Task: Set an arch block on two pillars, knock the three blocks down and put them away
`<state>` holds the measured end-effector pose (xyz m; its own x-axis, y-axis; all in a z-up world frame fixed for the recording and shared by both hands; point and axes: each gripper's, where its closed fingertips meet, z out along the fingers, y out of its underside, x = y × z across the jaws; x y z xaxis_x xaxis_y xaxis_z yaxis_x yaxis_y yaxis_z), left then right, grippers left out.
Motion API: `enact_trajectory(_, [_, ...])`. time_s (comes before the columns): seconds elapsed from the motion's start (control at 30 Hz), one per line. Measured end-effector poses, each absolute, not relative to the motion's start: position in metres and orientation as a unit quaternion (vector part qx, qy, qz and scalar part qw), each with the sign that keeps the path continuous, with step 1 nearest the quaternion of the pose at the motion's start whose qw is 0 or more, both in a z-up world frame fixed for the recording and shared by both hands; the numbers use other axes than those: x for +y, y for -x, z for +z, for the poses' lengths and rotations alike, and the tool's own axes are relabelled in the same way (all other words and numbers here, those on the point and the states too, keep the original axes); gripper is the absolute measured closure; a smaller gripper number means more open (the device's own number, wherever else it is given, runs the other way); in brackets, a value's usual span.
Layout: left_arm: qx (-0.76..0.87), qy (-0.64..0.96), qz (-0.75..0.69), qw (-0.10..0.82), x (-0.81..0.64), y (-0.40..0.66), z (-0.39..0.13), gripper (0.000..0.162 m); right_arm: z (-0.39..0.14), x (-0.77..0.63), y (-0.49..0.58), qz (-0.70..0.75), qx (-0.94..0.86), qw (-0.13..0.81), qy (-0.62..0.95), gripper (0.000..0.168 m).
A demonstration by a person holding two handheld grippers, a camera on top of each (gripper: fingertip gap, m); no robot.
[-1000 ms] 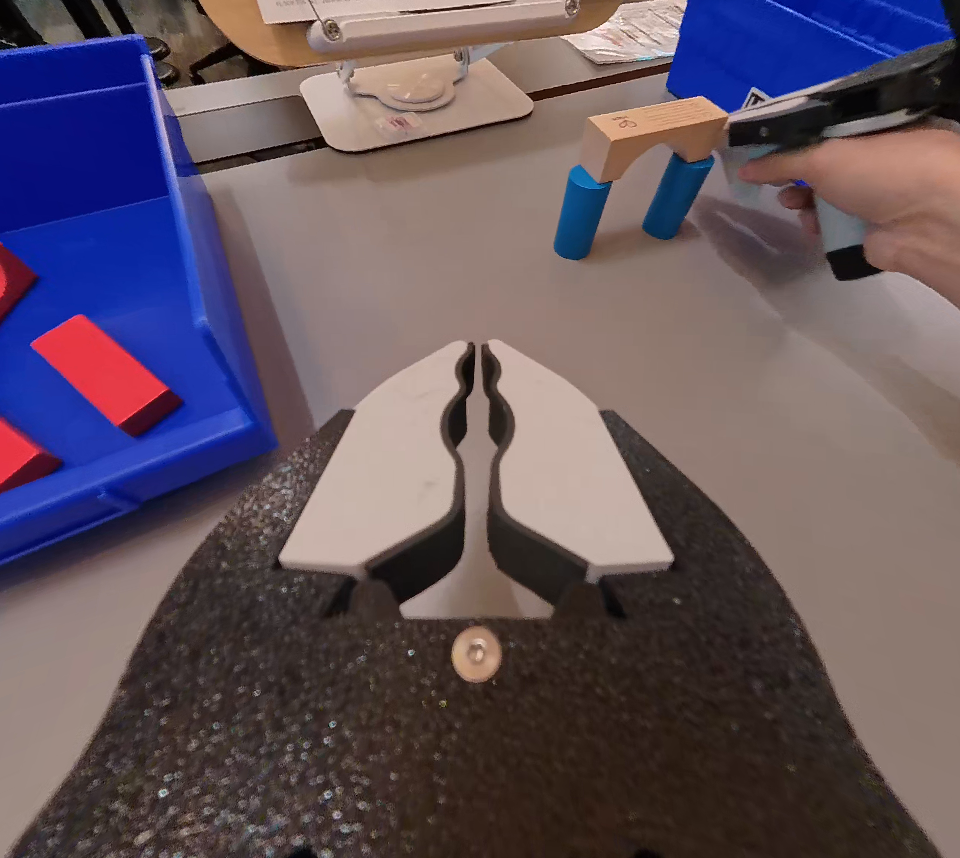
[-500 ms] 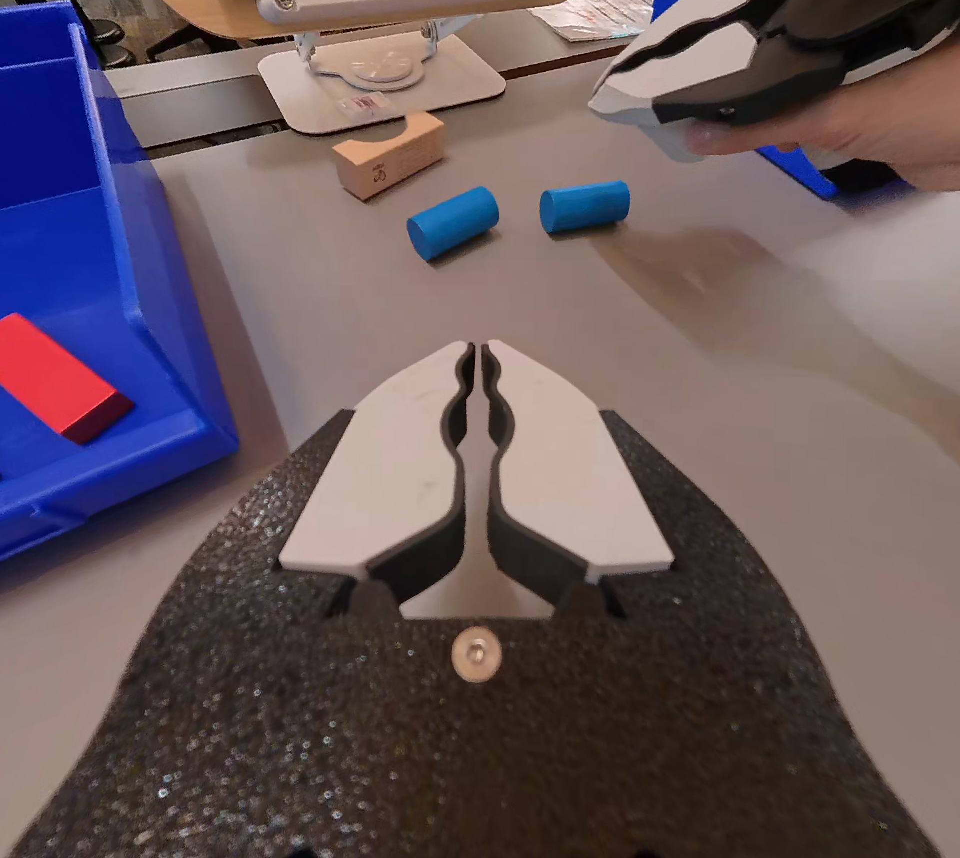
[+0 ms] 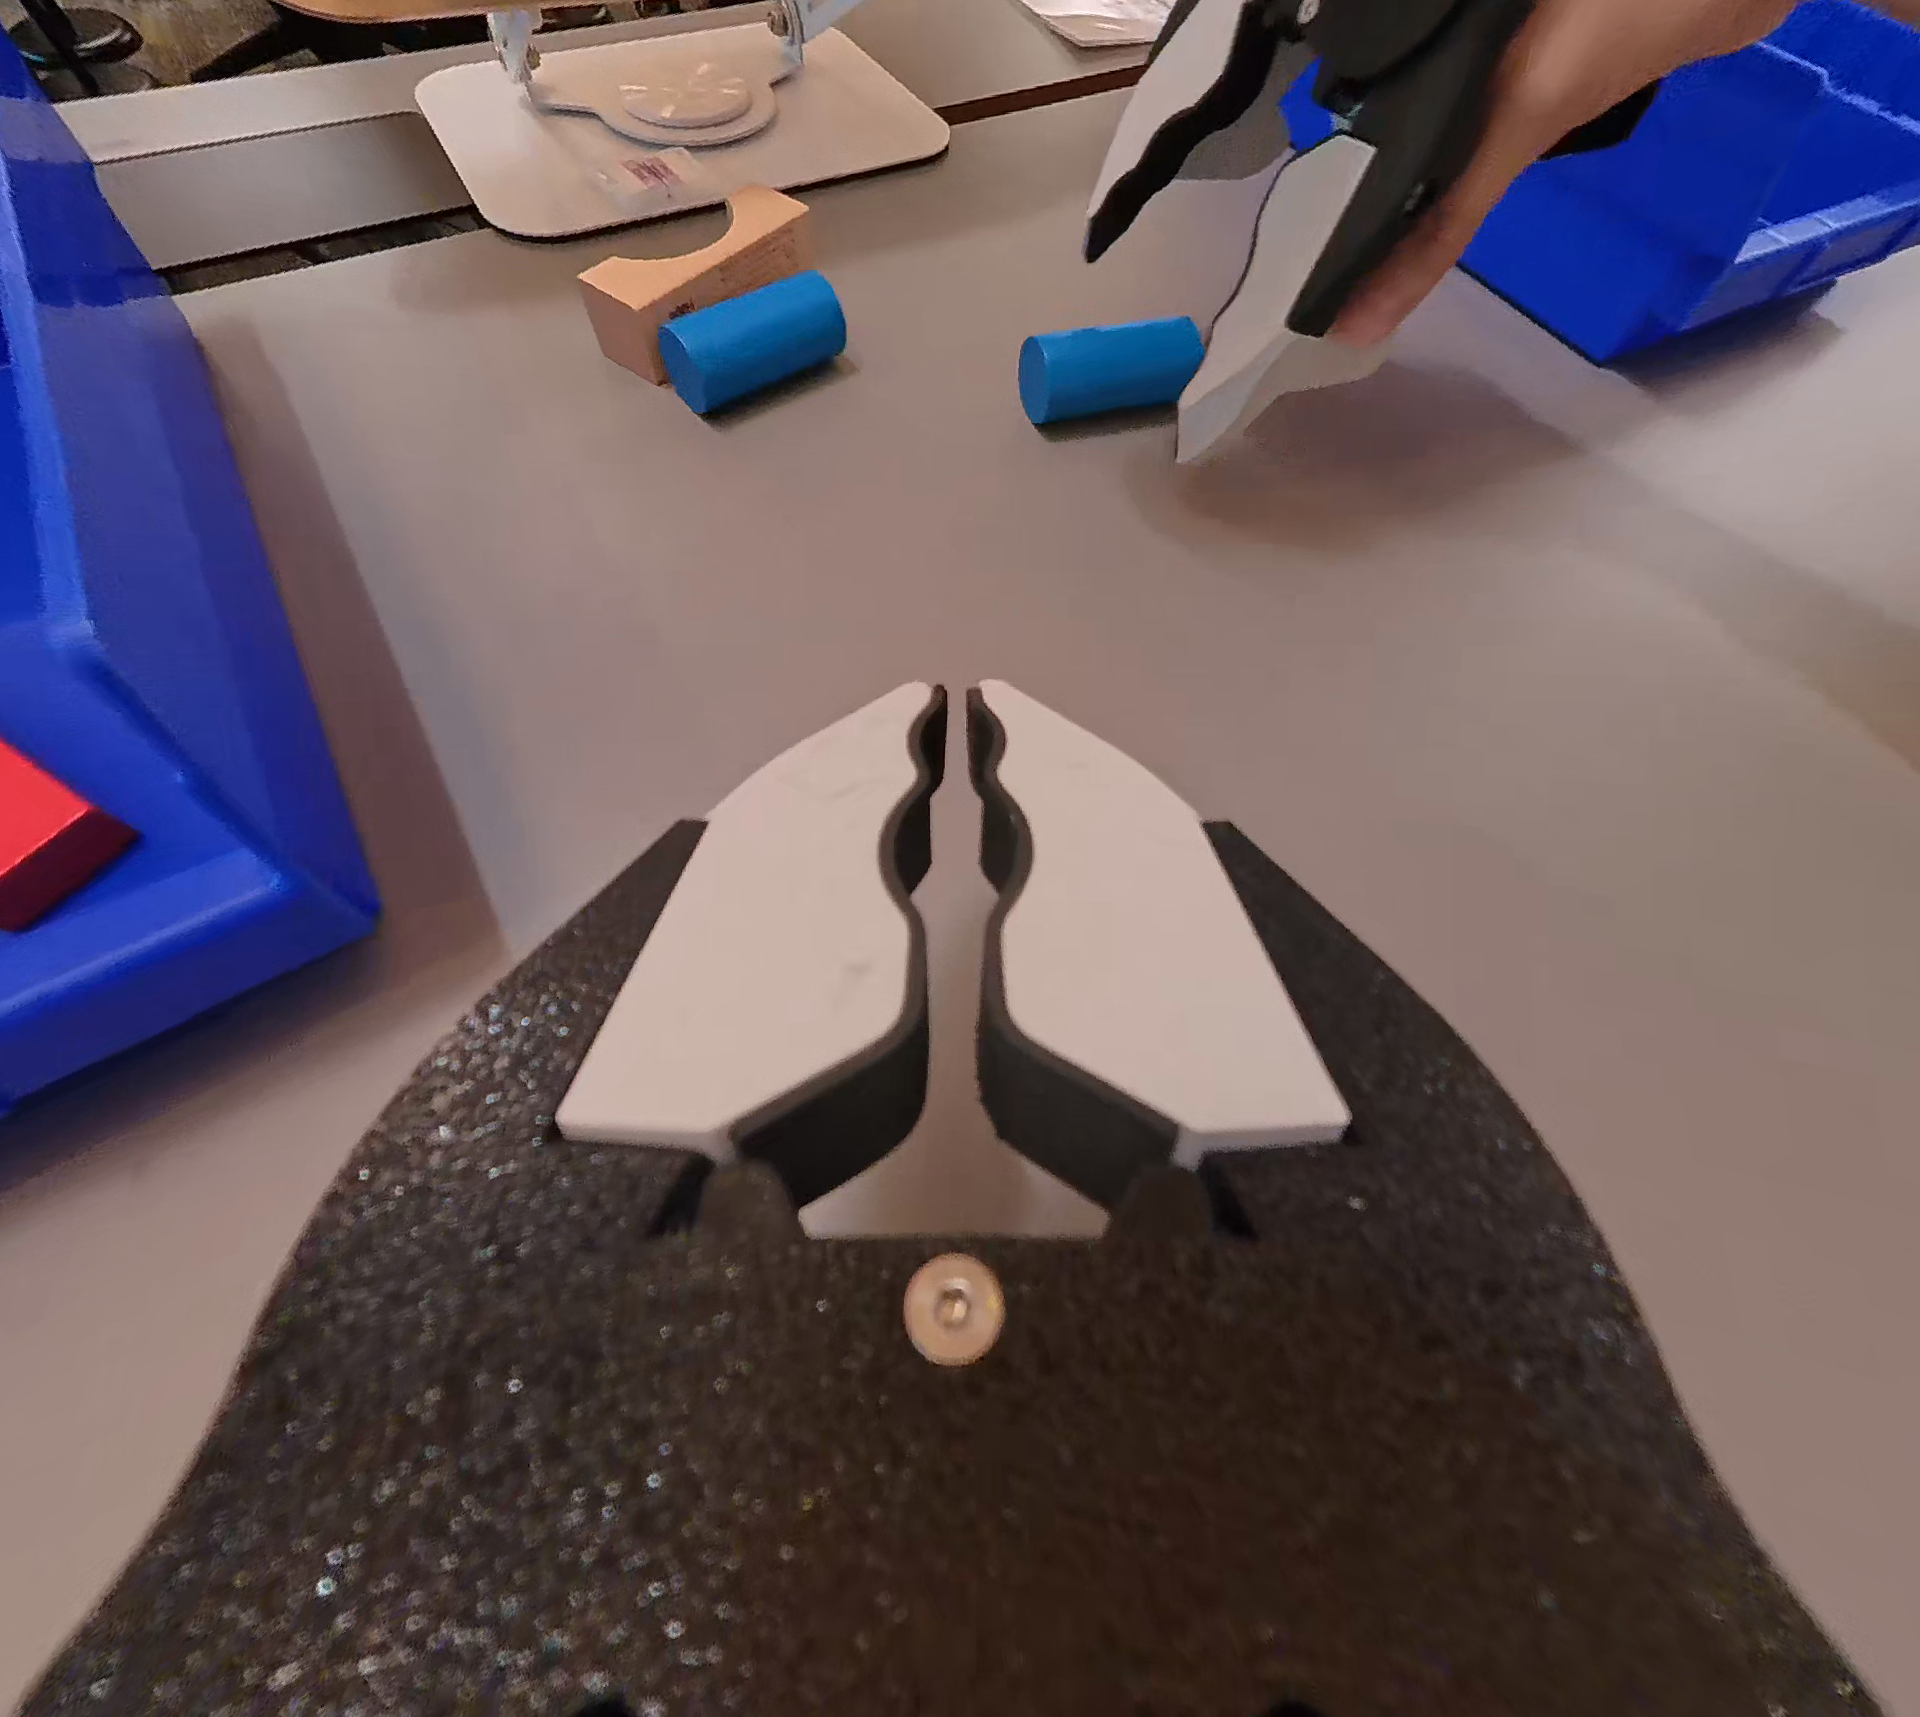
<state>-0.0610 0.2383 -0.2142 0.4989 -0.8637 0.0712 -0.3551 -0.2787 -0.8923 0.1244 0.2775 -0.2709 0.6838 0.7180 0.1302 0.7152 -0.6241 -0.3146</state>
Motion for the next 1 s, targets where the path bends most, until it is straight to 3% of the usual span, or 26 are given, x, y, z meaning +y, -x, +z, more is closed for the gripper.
enact_trajectory(0.17, [0.405, 0.747, -0.294, 0.437, 0.239, 0.063, -0.214, 0.159, -0.276, 0.283, -0.125, 0.032, -0.382, 0.154, 0.911, 0.081])
enact_trajectory(0.37, [0.401, 0.749, -0.301, 0.433, 0.237, 0.062, -0.214, 0.158, -0.285, 0.284, -0.136, 0.019, -0.369, 0.138, 0.919, 0.135])
enact_trajectory(0.57, [0.418, 0.750, -0.285, 0.426, 0.233, 0.058, -0.222, 0.158, -0.278, 0.278, -0.134, 0.019, -0.387, 0.161, 0.908, 0.136])
enact_trajectory(0.7, [0.417, 0.751, -0.286, 0.425, 0.232, 0.057, -0.224, 0.158, -0.222, 0.270, -0.154, 0.008, -0.351, 0.212, 0.912, 0.136])
enact_trajectory(0.87, [0.420, 0.752, -0.286, 0.421, 0.230, 0.053, -0.226, 0.158, -0.136, 0.240, -0.256, -0.030, -0.131, 0.291, 0.947, 0.136])
enact_trajectory(1.0, [0.427, 0.751, -0.285, 0.416, 0.226, 0.048, -0.228, 0.158, -0.143, 0.180, -0.375, -0.089, 0.046, 0.258, 0.961, 0.135])
